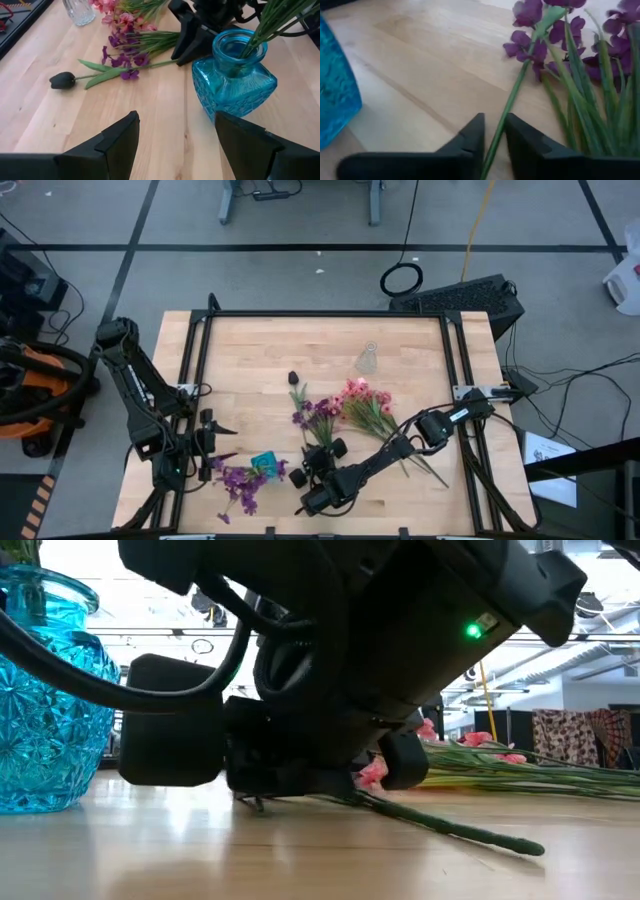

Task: Sort flowers into vase by color
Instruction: Put the black tulip into the the blue vase

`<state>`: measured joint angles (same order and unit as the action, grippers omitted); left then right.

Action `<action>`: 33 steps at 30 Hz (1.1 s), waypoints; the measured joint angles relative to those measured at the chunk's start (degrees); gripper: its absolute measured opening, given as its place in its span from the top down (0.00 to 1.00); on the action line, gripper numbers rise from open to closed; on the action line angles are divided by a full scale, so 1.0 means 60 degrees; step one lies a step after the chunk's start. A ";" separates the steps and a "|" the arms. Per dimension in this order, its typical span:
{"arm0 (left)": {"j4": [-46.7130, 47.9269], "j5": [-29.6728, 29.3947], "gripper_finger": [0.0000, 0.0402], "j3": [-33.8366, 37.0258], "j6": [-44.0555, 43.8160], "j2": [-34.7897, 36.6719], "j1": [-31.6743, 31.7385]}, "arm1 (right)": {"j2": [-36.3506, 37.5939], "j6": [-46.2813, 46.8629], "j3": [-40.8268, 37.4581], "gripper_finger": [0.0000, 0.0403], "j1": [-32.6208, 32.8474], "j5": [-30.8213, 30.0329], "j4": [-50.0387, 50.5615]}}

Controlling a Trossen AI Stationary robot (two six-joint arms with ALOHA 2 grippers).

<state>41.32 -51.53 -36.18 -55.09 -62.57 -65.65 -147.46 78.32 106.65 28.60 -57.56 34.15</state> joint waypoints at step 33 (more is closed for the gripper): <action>-0.0306 -0.0219 0.34 -0.0080 -0.0004 0.0248 -0.0007 | 0.2427 -0.1808 -0.0069 1.00 0.0539 -0.2558 0.0214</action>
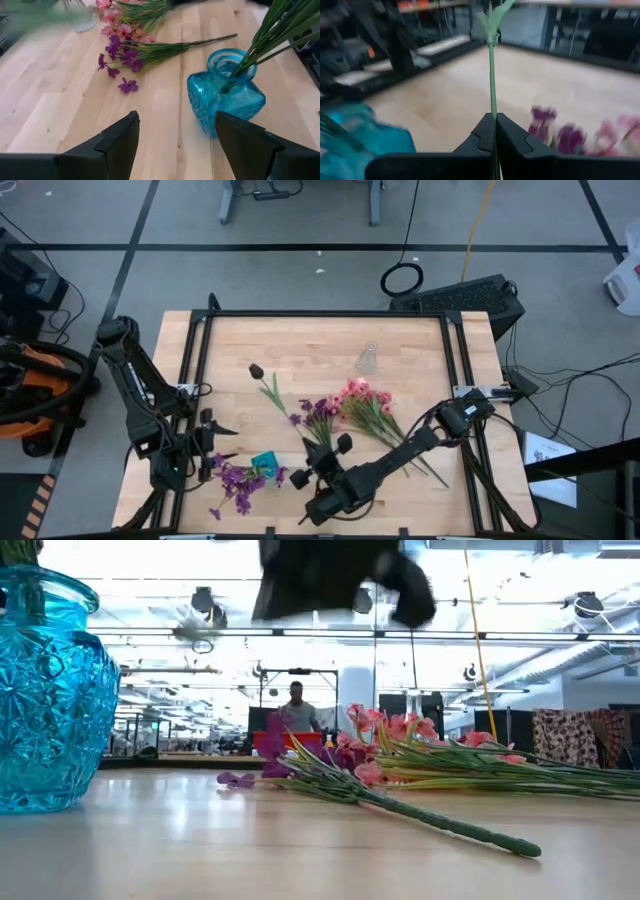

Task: Sort flowers into vase by color
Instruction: Put the black tulip into the the blue vase

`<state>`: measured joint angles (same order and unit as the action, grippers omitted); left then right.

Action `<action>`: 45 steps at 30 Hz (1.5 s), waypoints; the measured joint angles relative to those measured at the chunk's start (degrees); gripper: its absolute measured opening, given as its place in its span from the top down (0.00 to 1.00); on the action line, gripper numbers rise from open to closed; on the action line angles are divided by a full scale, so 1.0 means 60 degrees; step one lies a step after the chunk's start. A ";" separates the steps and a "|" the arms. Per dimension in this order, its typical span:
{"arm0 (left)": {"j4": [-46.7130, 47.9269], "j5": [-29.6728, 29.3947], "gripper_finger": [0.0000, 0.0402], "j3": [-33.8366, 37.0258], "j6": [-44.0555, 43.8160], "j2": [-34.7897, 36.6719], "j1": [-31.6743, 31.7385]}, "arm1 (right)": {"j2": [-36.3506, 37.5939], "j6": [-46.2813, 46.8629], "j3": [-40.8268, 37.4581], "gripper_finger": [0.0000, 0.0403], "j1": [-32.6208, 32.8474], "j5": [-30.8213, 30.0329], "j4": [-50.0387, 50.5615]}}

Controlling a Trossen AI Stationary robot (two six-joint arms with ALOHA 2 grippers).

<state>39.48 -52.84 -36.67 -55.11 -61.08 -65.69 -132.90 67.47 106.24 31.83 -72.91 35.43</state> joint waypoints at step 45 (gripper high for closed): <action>-0.5481 -0.0503 0.34 -0.0011 0.8682 0.3592 0.0007 | 0.1897 -1.2920 0.0036 1.00 -0.1267 0.5017 -1.0786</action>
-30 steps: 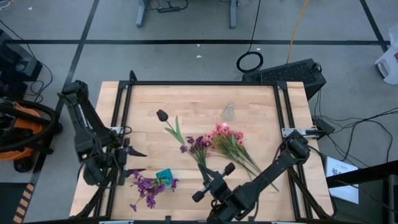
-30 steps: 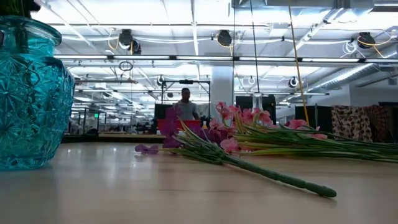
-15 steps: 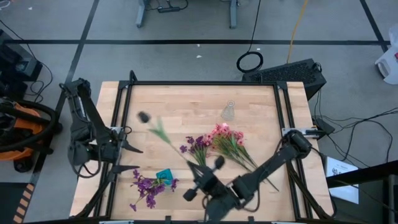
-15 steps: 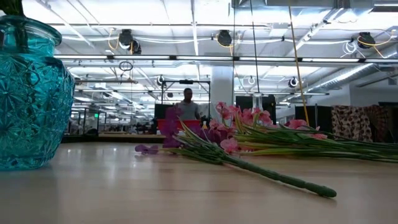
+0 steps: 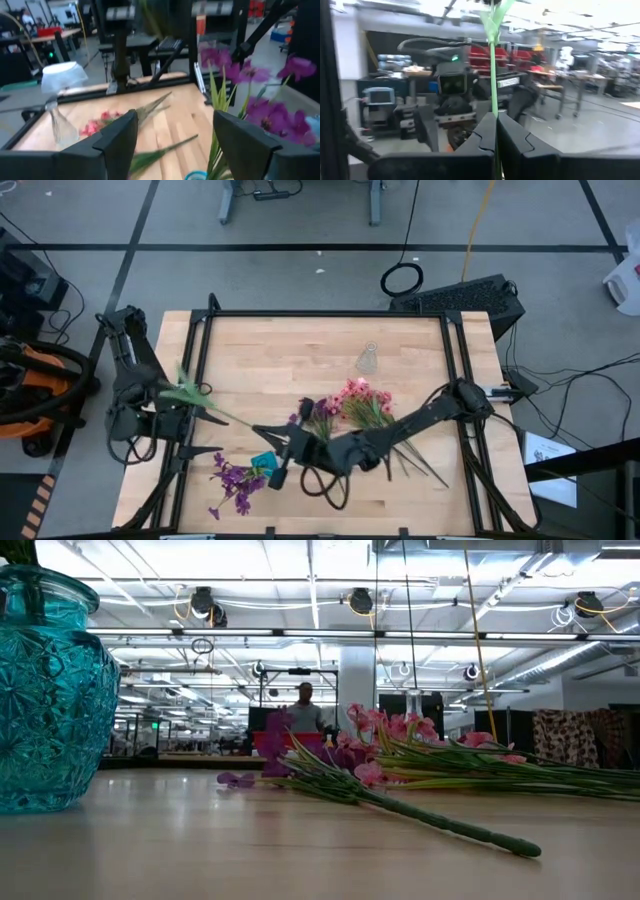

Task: Sort flowers into vase by color
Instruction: Put the black tulip into the the blue vase

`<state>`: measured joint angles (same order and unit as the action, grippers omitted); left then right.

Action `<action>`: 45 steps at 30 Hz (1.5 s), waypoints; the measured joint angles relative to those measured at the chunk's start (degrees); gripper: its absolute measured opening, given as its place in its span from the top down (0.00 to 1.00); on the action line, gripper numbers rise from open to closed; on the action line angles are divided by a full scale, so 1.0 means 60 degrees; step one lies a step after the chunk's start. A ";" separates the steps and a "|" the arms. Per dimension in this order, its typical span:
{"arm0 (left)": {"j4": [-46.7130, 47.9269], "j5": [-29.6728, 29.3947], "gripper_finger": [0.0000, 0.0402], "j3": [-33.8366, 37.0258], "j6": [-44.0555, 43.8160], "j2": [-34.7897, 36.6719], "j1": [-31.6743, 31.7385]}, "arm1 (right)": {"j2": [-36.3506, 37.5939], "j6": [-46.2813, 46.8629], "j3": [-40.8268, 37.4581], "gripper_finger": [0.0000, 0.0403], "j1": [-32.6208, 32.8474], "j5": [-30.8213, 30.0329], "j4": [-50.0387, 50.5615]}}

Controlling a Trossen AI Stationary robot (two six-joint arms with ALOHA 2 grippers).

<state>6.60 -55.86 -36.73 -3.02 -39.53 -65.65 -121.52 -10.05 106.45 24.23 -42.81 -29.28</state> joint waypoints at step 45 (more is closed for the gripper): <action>-0.6121 0.2773 0.70 0.0000 0.4593 -0.0539 0.1592 | -0.0964 -0.0545 -0.0007 1.00 -0.0706 0.2652 -0.2666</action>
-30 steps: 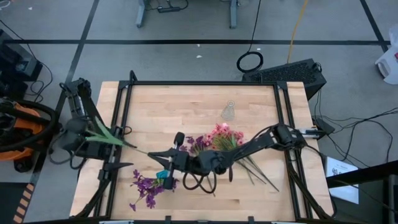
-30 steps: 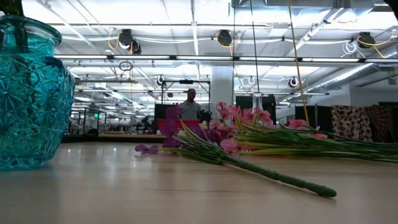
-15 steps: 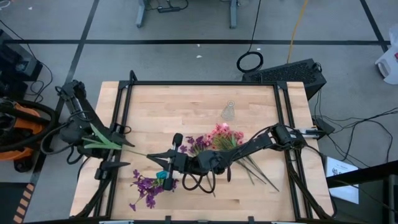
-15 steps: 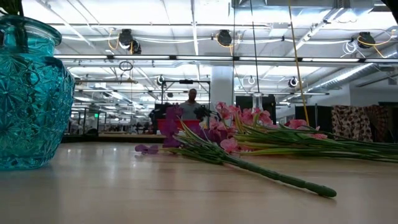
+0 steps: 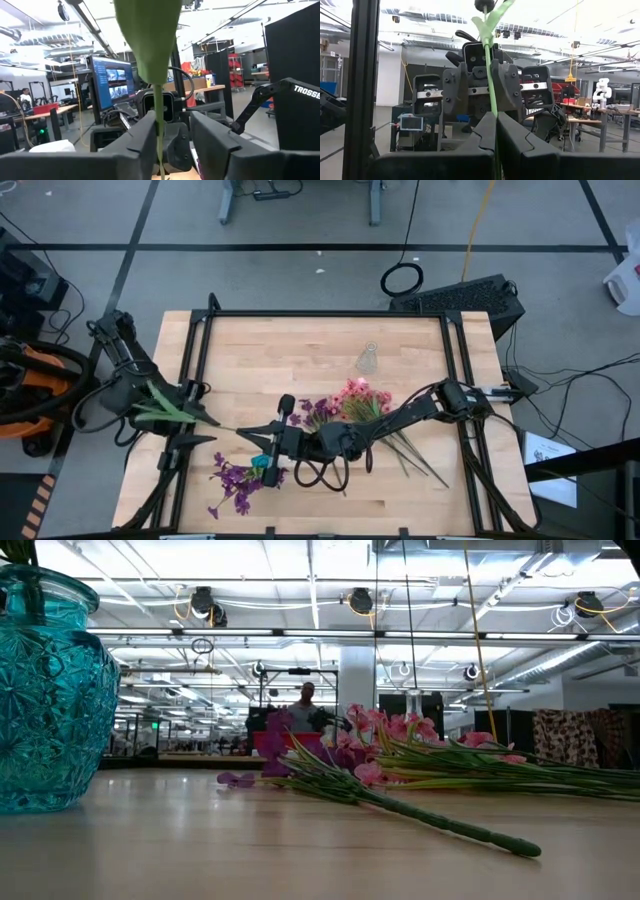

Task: Sort flowers into vase by color
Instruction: Put the black tulip into the the blue vase

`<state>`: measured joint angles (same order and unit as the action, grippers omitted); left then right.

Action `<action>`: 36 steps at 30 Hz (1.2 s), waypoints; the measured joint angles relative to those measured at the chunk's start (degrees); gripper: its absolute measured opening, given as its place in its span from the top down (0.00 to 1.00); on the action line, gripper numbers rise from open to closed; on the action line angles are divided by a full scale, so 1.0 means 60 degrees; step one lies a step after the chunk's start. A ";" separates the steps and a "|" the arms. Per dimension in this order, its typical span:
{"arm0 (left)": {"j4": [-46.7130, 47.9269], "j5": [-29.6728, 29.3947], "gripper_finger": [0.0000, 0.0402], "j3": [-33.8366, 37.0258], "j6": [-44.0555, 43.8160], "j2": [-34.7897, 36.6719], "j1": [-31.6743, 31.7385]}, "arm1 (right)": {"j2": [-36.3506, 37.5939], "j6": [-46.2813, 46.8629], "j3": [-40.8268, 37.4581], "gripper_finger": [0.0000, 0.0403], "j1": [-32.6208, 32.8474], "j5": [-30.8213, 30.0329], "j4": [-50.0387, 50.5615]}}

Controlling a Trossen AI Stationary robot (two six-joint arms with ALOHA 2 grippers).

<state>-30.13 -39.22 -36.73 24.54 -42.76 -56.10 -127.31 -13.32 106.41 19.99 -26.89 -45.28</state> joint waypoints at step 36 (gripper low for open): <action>0.0375 -0.0087 0.84 0.0000 0.0145 0.0007 0.0000 | 0.0007 -0.0183 0.0000 1.00 0.0025 0.0030 -0.0204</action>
<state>-27.88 -39.75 -36.73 25.41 -42.72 -56.10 -127.26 -14.42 106.41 20.14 -26.72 -46.50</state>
